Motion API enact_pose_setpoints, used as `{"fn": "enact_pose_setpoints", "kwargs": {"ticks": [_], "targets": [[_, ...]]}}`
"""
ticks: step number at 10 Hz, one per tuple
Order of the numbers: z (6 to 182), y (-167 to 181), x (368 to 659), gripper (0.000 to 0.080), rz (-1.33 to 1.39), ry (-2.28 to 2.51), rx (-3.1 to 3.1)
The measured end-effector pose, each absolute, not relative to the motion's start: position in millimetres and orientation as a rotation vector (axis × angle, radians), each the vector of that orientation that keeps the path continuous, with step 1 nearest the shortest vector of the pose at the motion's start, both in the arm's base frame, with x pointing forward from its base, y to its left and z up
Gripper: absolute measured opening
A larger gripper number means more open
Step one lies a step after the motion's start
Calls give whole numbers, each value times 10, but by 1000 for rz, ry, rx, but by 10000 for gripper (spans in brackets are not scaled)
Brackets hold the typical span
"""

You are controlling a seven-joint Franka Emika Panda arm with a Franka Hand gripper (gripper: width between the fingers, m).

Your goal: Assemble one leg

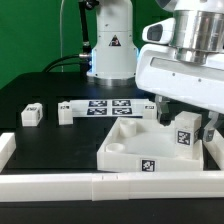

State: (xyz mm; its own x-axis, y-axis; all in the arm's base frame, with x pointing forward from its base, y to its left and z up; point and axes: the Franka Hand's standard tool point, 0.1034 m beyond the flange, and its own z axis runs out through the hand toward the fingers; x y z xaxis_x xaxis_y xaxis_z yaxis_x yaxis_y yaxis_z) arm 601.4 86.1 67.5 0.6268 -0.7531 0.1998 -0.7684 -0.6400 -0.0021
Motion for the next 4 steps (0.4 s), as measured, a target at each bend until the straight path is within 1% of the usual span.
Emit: {"fn": "enact_pose_setpoints", "kwargs": {"ticks": [4], "targets": [[675, 861, 6013, 649, 280, -1292, 2758]]}}
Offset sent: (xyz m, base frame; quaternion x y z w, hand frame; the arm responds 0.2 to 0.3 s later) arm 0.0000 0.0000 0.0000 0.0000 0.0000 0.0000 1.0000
